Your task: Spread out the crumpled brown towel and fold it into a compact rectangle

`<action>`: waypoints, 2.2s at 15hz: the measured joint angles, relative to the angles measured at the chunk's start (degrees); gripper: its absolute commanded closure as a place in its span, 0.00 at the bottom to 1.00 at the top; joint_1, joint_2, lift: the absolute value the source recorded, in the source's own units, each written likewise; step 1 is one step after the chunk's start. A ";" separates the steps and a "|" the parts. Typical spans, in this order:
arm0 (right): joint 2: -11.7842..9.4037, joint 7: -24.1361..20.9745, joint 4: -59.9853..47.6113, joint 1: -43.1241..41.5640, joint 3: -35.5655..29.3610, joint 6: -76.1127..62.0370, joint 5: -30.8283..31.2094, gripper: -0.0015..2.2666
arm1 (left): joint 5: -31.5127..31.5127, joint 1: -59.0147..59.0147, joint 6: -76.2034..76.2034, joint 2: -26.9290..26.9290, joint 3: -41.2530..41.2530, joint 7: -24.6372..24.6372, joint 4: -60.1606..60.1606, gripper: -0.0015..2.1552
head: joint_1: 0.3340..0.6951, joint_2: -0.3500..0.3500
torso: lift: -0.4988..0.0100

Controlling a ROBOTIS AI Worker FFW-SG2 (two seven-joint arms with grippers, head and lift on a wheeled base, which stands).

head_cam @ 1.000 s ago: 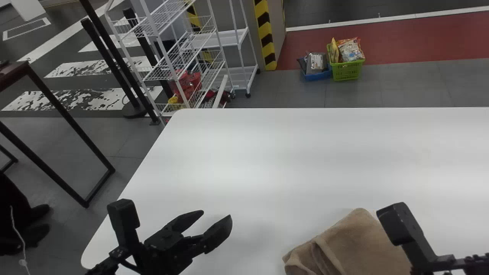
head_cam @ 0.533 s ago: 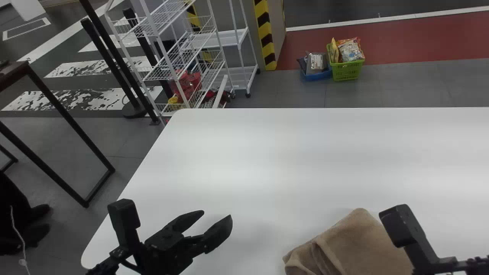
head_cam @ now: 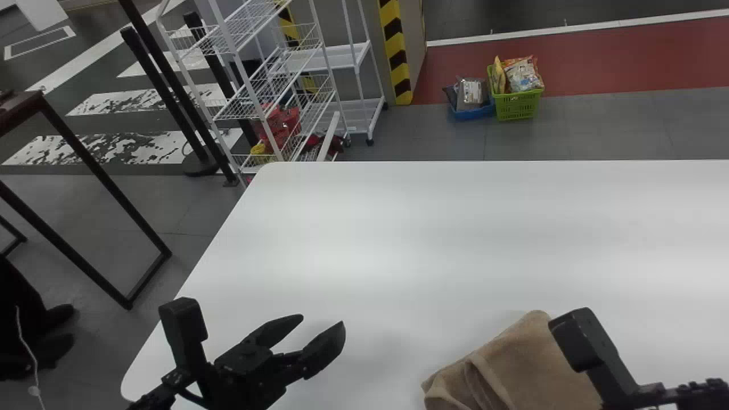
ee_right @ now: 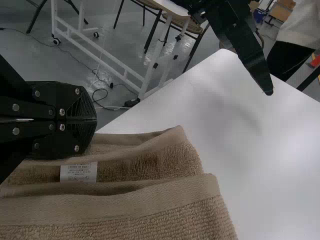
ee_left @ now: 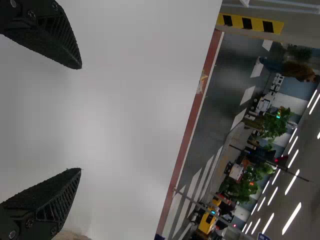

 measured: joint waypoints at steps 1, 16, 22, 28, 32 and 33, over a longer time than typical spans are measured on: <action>0.00 0.39 0.14 0.11 -0.20 0.00 0.69 0.76 | 0.01 -0.01 0.00 0.00 0.00 0.00 0.01 0.04 | 1.00 1.00 | 0.73; -4.92 0.61 -4.54 1.22 -8.05 0.00 8.21 0.76 | -0.15 -0.03 0.00 0.00 -0.48 0.09 -0.48 0.04 | 1.00 1.00 | 0.73; -6.42 0.66 -12.30 3.91 -15.13 0.00 5.81 0.76 | -0.42 -0.03 0.00 0.00 -1.04 0.09 -0.82 0.04 | 1.00 0.96 | 0.73; -6.41 0.65 -14.26 5.28 -12.99 0.00 2.61 0.76 | -0.61 -0.01 0.00 0.00 -1.47 0.18 -1.05 0.04 | 1.00 1.00 | 0.73; -6.45 0.65 -9.04 3.98 -9.99 0.00 5.51 0.76 | -0.62 0.14 0.00 0.00 -1.28 0.09 -0.94 0.04 | 1.00 1.00 | 0.73; -6.66 0.65 -8.46 3.82 -9.91 0.00 6.19 0.76 | -0.62 0.15 0.00 0.00 -1.25 0.09 -0.89 0.04 | 1.00 1.00 | 0.73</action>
